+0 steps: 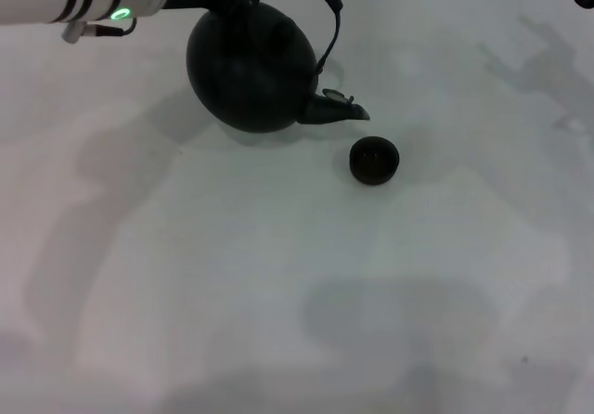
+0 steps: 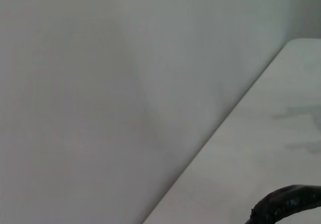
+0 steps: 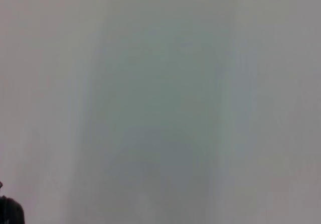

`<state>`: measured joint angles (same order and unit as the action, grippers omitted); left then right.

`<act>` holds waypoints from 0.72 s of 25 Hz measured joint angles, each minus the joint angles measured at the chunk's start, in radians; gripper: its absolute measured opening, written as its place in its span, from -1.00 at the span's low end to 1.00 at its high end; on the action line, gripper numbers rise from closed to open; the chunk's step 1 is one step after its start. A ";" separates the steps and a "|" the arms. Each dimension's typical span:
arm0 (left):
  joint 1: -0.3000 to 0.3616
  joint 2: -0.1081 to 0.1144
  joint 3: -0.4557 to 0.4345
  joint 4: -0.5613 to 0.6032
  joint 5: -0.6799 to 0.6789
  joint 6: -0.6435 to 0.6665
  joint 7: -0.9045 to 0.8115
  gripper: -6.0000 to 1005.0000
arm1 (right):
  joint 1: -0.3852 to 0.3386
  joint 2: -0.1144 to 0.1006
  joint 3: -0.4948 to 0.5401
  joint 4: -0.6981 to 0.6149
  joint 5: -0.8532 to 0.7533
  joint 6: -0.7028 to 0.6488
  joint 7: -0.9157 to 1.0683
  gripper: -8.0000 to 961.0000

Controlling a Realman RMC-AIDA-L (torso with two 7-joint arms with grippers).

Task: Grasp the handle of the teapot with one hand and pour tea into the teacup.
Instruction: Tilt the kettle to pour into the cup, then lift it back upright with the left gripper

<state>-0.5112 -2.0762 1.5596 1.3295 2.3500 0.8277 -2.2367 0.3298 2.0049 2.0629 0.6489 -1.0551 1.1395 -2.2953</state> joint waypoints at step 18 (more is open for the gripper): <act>-0.047 -0.002 0.105 0.039 0.168 0.019 -0.110 -0.70 | -0.002 0.000 0.009 0.000 0.000 -0.002 -0.001 0.78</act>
<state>-0.5583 -2.0781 1.6647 1.3688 2.5176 0.8472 -2.3469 0.3282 2.0048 2.0724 0.6484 -1.0553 1.1375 -2.2963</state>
